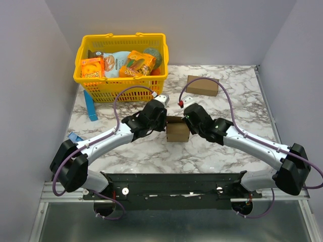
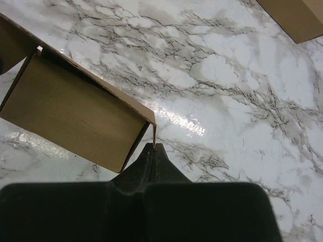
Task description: Fold the paper box
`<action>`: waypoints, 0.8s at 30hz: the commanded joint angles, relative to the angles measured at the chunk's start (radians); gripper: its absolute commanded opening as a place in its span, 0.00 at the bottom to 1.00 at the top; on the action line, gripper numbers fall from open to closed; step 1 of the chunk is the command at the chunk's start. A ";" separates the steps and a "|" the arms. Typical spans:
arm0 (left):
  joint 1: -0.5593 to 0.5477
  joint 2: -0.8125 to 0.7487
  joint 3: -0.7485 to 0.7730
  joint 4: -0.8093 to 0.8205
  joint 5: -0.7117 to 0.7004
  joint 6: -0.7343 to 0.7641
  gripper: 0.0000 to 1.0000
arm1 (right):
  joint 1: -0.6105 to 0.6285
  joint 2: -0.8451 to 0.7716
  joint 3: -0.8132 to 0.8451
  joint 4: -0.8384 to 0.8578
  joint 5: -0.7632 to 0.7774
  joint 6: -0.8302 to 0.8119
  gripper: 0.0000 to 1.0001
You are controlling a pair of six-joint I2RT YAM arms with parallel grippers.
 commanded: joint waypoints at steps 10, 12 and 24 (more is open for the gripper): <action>-0.040 0.019 -0.038 0.110 -0.015 -0.157 0.00 | 0.026 0.011 0.003 -0.002 0.029 0.036 0.01; -0.046 0.029 -0.043 0.124 -0.018 -0.183 0.00 | 0.029 0.000 -0.006 0.004 0.036 0.039 0.01; -0.054 0.052 -0.051 0.151 -0.041 -0.242 0.00 | 0.037 -0.006 -0.026 0.013 0.047 0.044 0.01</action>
